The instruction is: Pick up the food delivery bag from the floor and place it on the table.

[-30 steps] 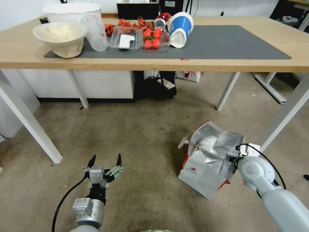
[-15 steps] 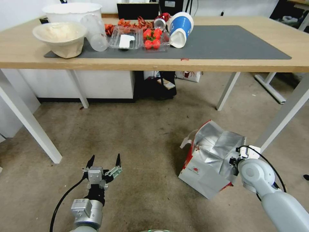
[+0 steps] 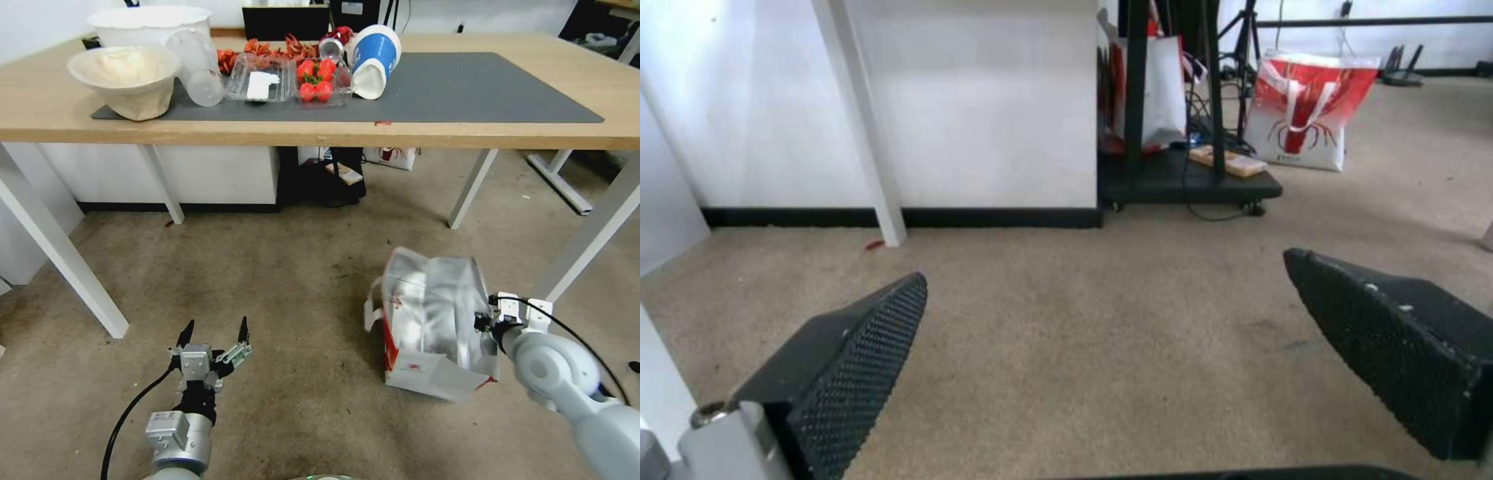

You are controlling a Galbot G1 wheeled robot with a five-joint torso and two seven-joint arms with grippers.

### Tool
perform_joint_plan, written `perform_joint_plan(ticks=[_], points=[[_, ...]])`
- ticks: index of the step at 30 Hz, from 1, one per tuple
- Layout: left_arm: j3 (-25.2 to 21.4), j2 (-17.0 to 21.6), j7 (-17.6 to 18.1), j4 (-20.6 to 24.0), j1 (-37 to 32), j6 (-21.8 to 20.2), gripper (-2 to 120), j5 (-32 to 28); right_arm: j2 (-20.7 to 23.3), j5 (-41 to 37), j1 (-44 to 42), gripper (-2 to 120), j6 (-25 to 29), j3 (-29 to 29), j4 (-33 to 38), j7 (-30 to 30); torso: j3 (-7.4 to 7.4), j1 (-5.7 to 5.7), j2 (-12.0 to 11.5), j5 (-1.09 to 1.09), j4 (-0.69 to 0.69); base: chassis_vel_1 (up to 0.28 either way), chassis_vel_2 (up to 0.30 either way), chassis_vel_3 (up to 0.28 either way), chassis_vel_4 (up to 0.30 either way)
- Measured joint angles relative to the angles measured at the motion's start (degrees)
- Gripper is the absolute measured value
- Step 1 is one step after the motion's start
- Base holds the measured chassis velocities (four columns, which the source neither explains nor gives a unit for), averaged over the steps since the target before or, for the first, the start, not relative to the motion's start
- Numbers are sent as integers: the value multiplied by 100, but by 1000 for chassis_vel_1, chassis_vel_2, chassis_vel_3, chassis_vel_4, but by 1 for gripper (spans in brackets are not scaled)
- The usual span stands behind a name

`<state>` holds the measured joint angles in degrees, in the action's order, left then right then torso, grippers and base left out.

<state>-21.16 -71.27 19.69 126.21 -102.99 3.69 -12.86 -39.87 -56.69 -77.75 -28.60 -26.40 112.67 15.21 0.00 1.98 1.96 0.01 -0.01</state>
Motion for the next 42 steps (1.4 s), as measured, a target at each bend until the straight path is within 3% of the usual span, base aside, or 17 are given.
perform_joint_plan(ticks=[2,3,6,7,11,12,15,16,19,24,32,42], points=[[-27,-2,1,32,1,-8,100,-22,400,127,-33,0,210,-61,117,-959,0,0,0,-1,1,0,0,0,0],[-27,-2,1,32,1,-8,100,-22,400,127,-33,0,210,-61,117,-959,0,0,0,-1,1,0,0,0,0],[-76,-6,44,101,9,-30,100,-60,1121,438,36,0,744,-99,129,-2664,0,0,0,0,1,0,0,0,0],[-76,-6,44,101,9,-30,100,-60,1121,438,36,0,744,-99,129,-2664,0,0,0,0,1,0,0,0,0],[-111,-6,121,146,46,-71,100,-125,2019,981,412,0,1419,-117,-101,-4961,0,0,0,-1,2,0,0,0,0],[-111,-6,121,146,46,-71,100,-125,2019,981,412,0,1419,-117,-101,-4961,0,0,0,-1,2,0,0,0,0],[-115,-30,155,174,62,-71,100,-172,2304,961,713,0,1545,-94,-212,-5927,0,0,0,-1,2,0,0,0,0],[-115,-30,155,174,62,-71,100,-172,2304,961,713,0,1545,-94,-212,-5927,0,0,0,-1,2,0,0,0,0],[-125,-55,162,228,83,-77,100,-229,2433,897,857,0,1530,-93,-220,-6662,0,0,0,-1,1,0,0,0,0],[-136,-73,153,292,78,-173,100,-275,2455,871,867,0,1418,-75,-100,-6873,0,0,0,-1,1,0,0,0,0],[-158,-98,126,338,50,-176,100,-272,2355,70,762,0,976,67,350,-5821,0,0,0,-1,1,0,0,0,0],[-183,-101,75,374,61,-174,100,-276,2243,-140,690,0,910,108,436,-5693,0,0,0,-1,1,0,0,0,0]])
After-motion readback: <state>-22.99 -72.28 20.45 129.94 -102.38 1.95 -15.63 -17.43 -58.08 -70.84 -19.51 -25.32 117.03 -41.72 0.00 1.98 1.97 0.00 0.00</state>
